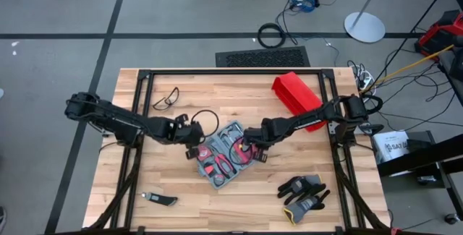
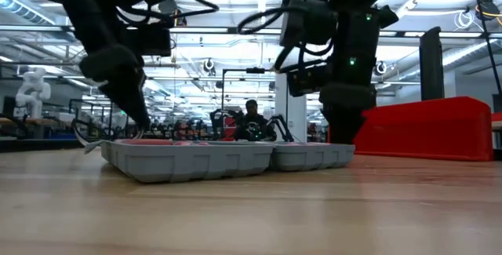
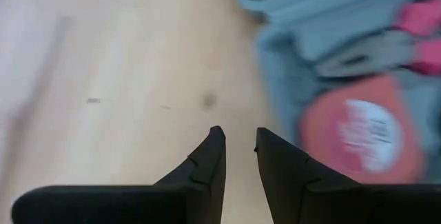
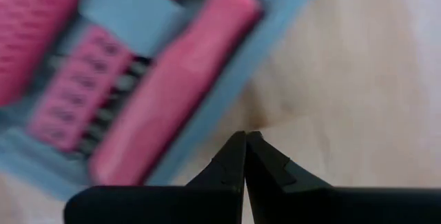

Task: Prefit tool cases
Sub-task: Adjust tools inside the tool box

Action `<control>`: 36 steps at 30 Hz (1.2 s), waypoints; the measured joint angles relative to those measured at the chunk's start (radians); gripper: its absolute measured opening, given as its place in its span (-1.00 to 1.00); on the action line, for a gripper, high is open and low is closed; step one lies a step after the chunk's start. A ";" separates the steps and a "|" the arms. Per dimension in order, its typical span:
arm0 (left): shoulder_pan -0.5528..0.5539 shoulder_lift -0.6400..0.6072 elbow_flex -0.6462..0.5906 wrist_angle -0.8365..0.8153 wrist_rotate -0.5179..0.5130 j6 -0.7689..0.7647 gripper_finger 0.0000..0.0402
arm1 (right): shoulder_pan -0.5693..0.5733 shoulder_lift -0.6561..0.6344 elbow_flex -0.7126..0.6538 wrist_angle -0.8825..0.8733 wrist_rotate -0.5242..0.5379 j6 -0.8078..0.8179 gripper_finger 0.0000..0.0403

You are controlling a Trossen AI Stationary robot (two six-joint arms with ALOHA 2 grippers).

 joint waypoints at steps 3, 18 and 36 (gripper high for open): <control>0.026 0.000 0.001 -0.012 -0.039 0.033 -0.57 | 0.018 -0.003 0.001 0.013 -0.012 0.017 -1.00; -0.040 0.009 0.135 -0.333 0.367 -0.086 -0.57 | 0.044 -0.038 0.000 0.005 -0.039 -0.002 -1.00; 0.002 0.162 0.075 -0.094 0.096 0.044 -0.57 | 0.055 -0.038 -0.003 0.062 -0.084 -0.062 -1.00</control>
